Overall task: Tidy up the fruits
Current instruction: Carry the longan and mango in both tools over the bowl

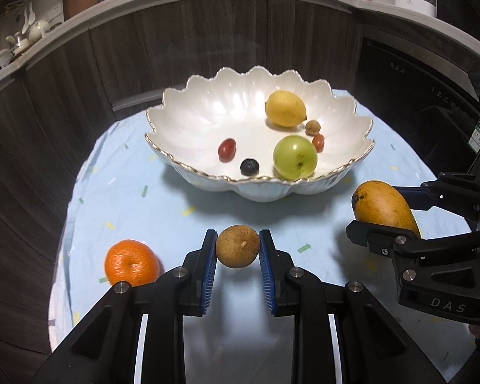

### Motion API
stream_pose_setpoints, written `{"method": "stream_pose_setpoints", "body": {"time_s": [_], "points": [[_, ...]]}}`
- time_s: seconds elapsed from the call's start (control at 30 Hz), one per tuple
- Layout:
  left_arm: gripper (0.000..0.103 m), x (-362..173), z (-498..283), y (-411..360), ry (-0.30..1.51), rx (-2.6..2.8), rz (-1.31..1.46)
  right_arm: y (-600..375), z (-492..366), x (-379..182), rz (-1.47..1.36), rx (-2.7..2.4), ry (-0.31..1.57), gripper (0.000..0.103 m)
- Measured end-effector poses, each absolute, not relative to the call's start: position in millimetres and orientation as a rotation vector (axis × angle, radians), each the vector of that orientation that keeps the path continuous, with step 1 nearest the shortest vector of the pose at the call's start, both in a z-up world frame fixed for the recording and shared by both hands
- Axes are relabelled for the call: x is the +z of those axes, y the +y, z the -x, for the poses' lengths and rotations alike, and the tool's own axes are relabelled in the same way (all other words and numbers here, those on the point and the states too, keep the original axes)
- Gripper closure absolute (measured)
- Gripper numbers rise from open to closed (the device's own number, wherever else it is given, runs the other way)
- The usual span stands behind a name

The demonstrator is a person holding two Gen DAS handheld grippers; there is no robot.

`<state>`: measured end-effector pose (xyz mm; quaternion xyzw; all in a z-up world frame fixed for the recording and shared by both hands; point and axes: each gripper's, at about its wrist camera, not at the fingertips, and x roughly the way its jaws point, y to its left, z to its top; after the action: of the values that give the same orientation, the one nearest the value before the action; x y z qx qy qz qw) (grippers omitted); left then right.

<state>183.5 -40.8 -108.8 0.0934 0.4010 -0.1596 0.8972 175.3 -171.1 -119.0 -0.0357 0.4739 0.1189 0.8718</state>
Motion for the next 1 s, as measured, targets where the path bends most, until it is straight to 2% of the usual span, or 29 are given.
{"method": "stream_pose_setpoints", "body": {"time_s": [1.0], "points": [[0.077,-24,-164,-40,0.69,-0.288,-0.179,-178,-149,-39,0.026,0.232,0.818,0.054]]}}
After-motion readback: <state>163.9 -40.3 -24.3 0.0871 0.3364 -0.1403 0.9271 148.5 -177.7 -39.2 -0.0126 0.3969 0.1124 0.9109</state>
